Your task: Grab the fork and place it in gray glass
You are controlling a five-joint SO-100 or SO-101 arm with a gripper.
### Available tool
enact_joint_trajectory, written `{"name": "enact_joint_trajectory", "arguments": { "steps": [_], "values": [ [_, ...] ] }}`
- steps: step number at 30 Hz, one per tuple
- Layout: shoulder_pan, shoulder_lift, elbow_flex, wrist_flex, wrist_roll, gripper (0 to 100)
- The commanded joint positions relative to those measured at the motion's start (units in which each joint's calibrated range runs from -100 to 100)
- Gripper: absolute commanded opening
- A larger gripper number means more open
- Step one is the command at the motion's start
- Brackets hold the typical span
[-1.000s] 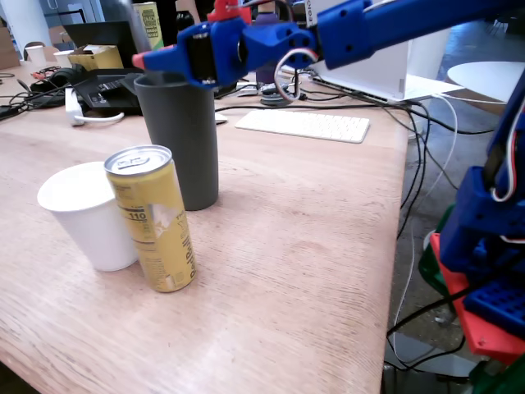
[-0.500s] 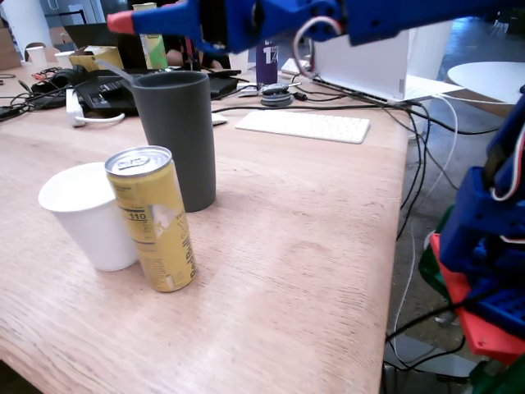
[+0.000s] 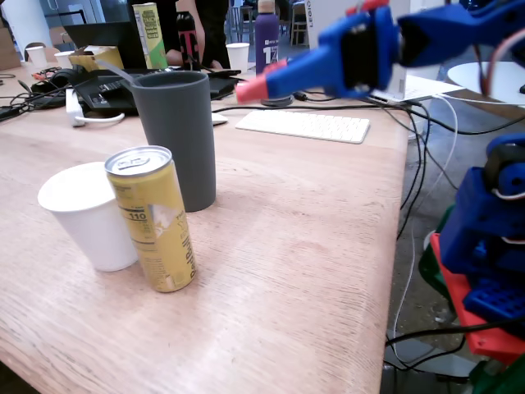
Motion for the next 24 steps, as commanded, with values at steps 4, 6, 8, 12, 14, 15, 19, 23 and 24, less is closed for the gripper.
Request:
{"name": "enact_joint_trajectory", "arguments": {
  "steps": [4,6,8,12,14,15,19,23,24],
  "values": [
    [-7.49,-14.04,16.23,2.89,-2.44,40],
    [-8.17,-17.13,20.29,3.38,-2.64,37],
    [-9.69,-20.13,24.54,3.38,-2.64,23],
    [-9.86,-24.59,30.11,4.78,-2.64,0],
    [-9.86,-24.67,30.11,9.87,-2.64,0],
    [-9.86,-24.67,30.11,13.48,-2.54,0],
    [-9.35,-24.67,30.11,18.32,-2.64,0],
    [-8.17,-24.67,30.11,18.32,-2.39,0],
    [-8.17,-24.67,30.11,18.32,-2.15,0]
  ]
}}
